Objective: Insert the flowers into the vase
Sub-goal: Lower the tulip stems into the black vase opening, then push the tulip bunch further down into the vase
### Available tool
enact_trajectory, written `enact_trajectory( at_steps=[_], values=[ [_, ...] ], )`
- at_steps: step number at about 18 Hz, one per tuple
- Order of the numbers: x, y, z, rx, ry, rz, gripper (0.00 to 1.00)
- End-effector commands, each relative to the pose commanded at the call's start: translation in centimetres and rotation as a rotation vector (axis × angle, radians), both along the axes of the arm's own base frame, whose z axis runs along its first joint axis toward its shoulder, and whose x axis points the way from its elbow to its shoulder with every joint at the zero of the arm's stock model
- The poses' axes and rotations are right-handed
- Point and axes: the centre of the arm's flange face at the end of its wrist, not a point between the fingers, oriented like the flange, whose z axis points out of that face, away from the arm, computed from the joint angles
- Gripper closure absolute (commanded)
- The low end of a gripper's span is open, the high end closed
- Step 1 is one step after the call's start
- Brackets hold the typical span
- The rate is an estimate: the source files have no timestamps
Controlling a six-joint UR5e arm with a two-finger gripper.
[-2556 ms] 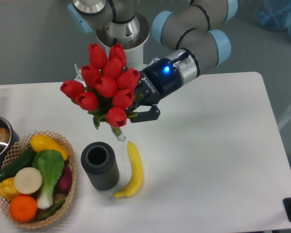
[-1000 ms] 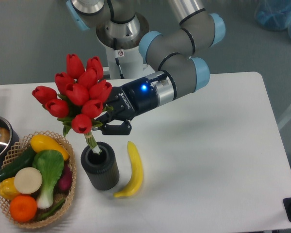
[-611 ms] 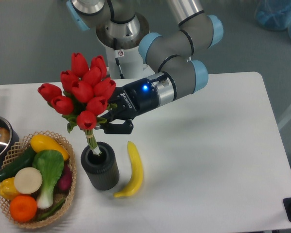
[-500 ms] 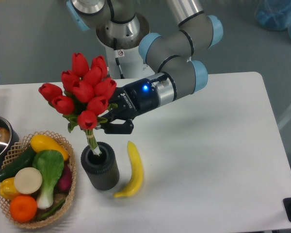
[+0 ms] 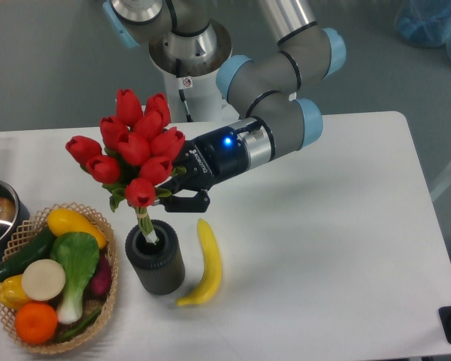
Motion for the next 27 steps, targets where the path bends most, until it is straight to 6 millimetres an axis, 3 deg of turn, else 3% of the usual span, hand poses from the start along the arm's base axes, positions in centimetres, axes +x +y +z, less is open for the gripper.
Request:
enact_trajectory(
  at_steps=[23, 27],
  values=[
    [-0.1, 0.3, -4.3, -0.053, -0.060, -0.003, 0.65],
    [-0.6, 0.6, -5.8, -0.066, -0.079, -0.003, 0.65]
  ],
)
